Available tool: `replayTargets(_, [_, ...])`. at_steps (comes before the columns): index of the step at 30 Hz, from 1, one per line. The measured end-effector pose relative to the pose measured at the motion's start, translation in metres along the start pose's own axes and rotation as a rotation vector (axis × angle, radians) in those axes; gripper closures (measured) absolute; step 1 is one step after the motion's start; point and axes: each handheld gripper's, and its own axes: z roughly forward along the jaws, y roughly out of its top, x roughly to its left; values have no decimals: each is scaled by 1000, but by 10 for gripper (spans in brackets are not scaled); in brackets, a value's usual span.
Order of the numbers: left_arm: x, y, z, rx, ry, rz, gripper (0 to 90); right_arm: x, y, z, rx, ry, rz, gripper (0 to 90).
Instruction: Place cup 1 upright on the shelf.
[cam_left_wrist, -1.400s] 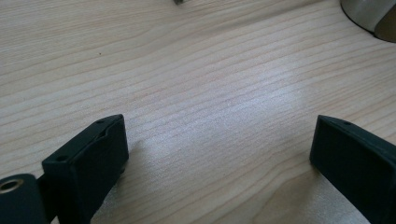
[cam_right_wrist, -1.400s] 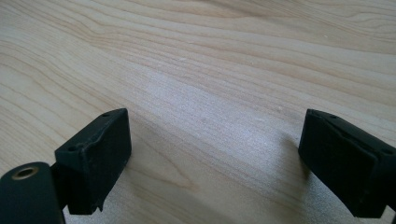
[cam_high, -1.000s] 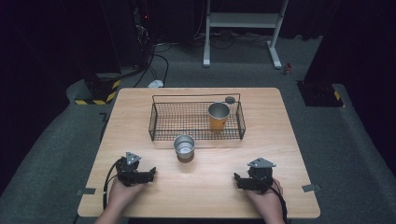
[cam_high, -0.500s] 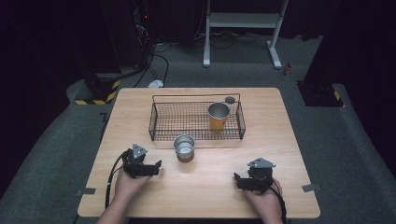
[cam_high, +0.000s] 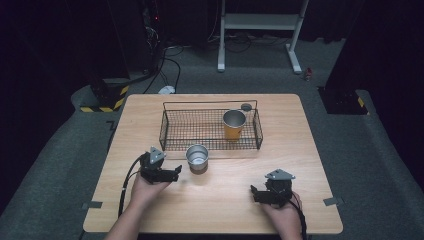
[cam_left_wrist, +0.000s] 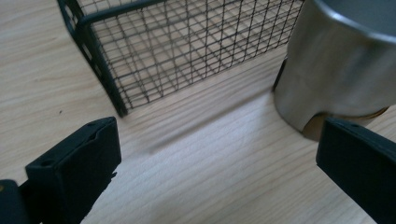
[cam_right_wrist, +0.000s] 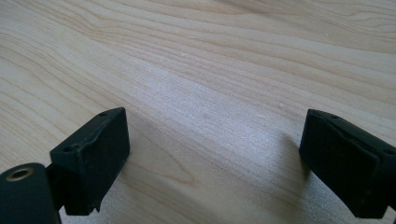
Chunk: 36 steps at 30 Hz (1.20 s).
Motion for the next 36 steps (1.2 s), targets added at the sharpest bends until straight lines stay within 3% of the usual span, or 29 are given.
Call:
replayTargets(5, [-8, -1, -1, -22, -44, 4, 4, 0, 0, 0, 1, 0, 3, 83])
replayTargets(15, [-22, -8, -3, -13, -136, 13, 4, 0, 0, 0, -1, -2, 4, 88])
replayTargets(28, [-36, 1, -3, -75, -173, 25, 4, 0, 0, 0, -4, -2, 9, 93])
replayTargets(36, [-45, 6, 4, -83, -187, 44, 5, 0, 0, 0, -3, -2, 10, 94])
